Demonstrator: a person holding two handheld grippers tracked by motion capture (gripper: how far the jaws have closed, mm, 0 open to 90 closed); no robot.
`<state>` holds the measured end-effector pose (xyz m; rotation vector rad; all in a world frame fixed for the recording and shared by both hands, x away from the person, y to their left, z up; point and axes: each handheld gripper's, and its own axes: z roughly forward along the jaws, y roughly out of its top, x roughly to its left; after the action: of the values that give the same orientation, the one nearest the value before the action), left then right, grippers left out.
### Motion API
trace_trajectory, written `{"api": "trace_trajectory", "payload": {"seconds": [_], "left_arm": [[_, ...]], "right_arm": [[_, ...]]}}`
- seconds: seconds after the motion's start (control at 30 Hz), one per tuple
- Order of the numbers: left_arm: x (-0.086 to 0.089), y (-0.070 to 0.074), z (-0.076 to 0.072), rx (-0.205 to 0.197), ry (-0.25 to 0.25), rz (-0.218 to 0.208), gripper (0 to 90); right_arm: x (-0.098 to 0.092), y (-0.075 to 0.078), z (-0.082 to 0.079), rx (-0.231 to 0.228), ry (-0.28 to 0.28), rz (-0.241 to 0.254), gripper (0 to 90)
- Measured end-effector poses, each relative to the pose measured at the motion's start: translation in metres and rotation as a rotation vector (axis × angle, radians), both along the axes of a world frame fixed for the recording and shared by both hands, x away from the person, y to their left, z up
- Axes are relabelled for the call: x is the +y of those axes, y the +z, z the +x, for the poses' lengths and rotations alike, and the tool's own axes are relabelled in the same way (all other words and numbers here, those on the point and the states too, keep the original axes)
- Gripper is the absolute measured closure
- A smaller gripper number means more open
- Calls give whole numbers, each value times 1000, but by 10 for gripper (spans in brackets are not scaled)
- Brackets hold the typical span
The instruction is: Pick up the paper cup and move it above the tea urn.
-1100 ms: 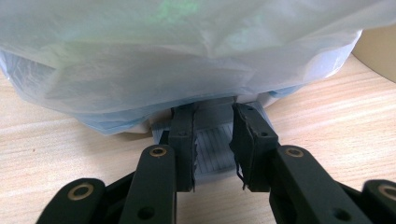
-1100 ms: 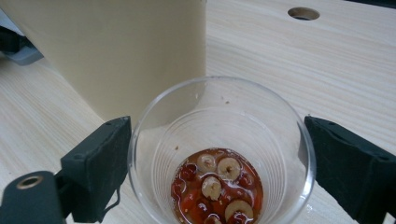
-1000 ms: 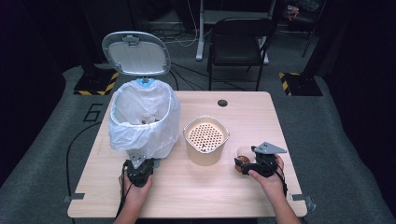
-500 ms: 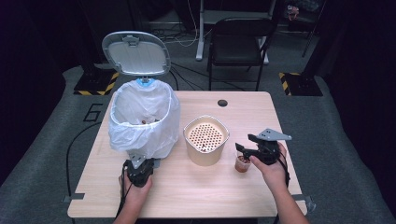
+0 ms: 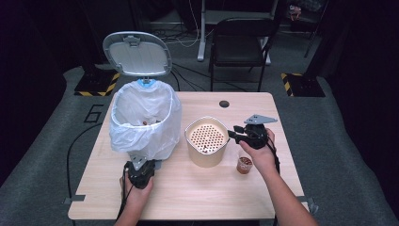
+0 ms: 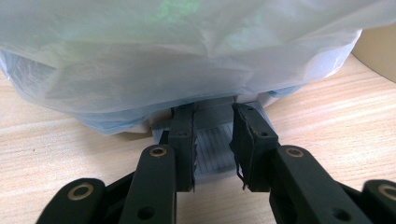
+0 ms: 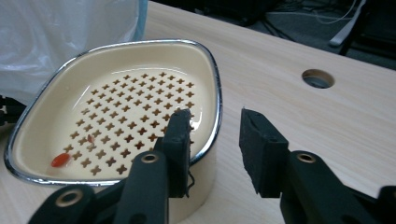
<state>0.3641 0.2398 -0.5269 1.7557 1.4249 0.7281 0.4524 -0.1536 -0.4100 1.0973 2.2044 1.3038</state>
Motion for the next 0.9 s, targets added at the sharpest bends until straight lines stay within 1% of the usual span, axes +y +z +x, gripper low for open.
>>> {"api": "trace_trajectory", "payload": {"seconds": [0.07, 0.17, 0.27, 0.3, 0.37, 0.4, 0.5, 0.53, 0.63, 0.7, 0.73, 0.77, 0.8, 0.9], "left_arm": [[0, 0, 0, 0, 0, 0, 697], [0, 0, 0, -1, 0, 2, 698], [0, 0, 0, -1, 1, 2, 698], [0, 0, 0, -1, 1, 2, 697], [0, 0, 0, -1, 1, 2, 698], [0, 0, 0, 0, 1, 2, 697], [0, 0, 0, 0, 0, -1, 697], [0, 0, 0, -1, 1, 2, 697], [0, 0, 0, -1, 1, 2, 697], [0, 0, 0, -1, 0, 3, 698], [0, 0, 0, -1, -1, 3, 697], [0, 0, 0, -1, 0, 3, 697], [0, 0, 0, -1, 0, 3, 698], [0, 0, 0, 0, -1, 0, 697]], "right_arm": [[2, -1, 4, 15, 7, -4, 661], [7, -4, 9, 46, 13, -29, 679], [11, -6, 14, 73, 32, -37, 701], [13, -6, 15, 82, 23, -43, 702], [15, -6, 16, 85, 19, -50, 708], [17, -6, 18, 91, 11, -55, 730], [17, -6, 20, 97, 6, -54, 739], [18, -5, 19, 101, 4, -61, 743], [18, -4, 18, 102, 11, -60, 753], [18, -3, 14, 98, 32, -72, 759], [19, -3, 11, 100, 34, -74, 760], [19, -3, 9, 93, 49, -82, 760], [19, -3, 9, 93, 49, -82, 760], [20, -2, -2, 85, 82, -92, 777]]}}
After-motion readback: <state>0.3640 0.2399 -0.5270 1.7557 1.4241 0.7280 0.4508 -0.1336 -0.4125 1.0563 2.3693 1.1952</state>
